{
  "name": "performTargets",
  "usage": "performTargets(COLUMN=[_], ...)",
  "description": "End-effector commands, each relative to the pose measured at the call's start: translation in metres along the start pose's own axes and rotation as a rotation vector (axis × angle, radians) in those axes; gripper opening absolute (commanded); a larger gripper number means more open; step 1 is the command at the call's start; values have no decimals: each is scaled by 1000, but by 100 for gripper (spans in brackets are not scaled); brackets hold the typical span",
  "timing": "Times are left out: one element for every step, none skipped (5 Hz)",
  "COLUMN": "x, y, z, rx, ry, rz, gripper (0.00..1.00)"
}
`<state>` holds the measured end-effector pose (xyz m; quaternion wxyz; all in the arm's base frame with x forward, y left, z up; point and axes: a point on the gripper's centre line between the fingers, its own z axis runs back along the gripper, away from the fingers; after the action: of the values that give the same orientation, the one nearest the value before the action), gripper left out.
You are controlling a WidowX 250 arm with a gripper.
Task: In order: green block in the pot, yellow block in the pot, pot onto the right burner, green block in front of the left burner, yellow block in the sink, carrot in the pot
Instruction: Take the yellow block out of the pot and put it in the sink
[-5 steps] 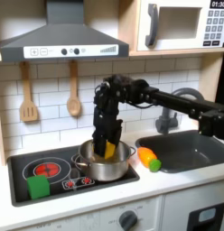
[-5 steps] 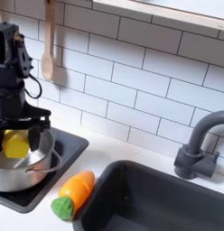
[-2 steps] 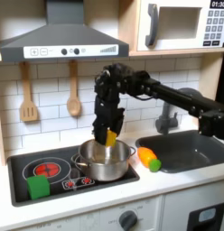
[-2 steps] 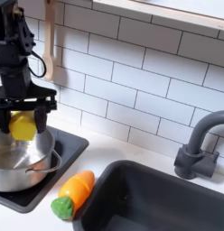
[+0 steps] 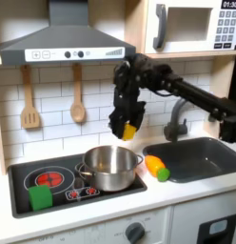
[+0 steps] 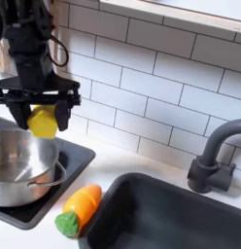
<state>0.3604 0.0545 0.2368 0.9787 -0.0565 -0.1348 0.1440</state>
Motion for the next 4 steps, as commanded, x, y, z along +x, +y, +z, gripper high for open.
performTargets(x=[-16,-28,-41,-53], y=[-40,-55,-68,-82], z=[-2,1,-11,-14], rx=[-49,-76,-84,-103], ry=[39,46,94,105], rz=[-143,-209,-264,-319], gripper=[0,0,0,0])
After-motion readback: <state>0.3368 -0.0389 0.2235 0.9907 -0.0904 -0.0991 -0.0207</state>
